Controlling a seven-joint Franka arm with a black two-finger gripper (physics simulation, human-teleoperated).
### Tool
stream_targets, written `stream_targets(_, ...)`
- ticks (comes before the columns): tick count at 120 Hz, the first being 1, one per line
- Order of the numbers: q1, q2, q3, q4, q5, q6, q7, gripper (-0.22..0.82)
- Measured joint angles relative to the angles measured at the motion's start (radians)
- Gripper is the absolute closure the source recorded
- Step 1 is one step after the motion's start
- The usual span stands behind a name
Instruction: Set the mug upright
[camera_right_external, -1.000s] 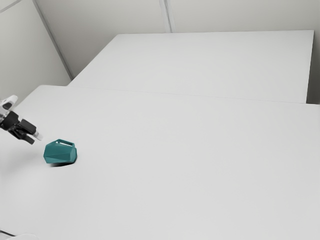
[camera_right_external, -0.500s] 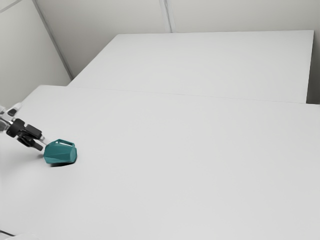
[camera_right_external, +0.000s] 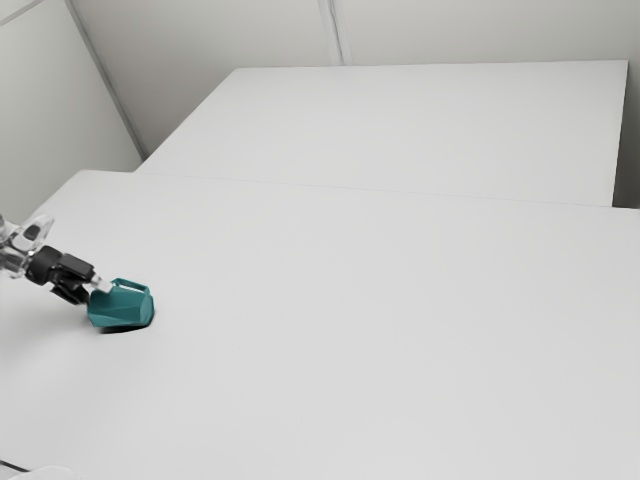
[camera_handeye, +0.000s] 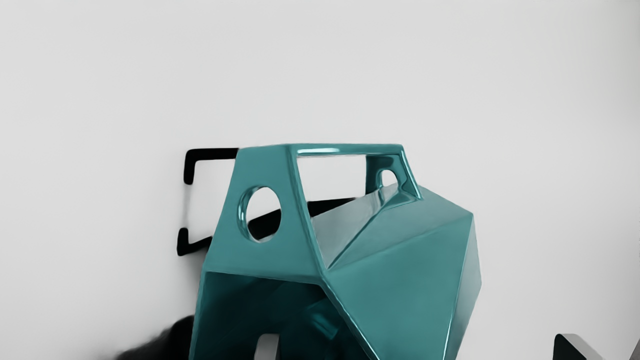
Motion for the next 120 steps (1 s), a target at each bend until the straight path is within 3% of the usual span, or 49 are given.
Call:
stream_targets(11, 0.0, -0.001, -0.006, -0.006, -0.021, 0.022, 0.001, 0.09)
stream_targets(48, 0.004, -0.006, -0.019, -0.015, -0.055, 0.049, 0.003, 0.49)
stream_targets(95, 0.005, -0.03, -0.031, -0.013, -0.053, 0.043, 0.01, 0.73)
stream_targets(120, 0.005, -0.069, -0.053, -0.026, -0.052, 0.056, 0.021, 0.77)
